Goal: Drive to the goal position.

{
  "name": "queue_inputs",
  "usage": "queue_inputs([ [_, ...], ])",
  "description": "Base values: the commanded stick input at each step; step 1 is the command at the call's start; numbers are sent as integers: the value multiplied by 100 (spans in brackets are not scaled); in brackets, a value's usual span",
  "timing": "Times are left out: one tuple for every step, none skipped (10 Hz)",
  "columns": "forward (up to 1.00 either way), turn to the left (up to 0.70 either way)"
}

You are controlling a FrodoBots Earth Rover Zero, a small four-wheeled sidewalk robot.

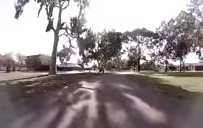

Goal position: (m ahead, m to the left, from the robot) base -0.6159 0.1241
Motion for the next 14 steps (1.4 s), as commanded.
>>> queue_inputs([
  [100, -24],
  [100, -31],
  [100, -39],
  [100, -36],
  [100, -31],
  [100, 0],
  [100, 0],
  [100, 0],
  [100, 0],
  [100, 0],
  [100, 0],
  [100, 0],
  [100, 0],
  [100, 0],
])
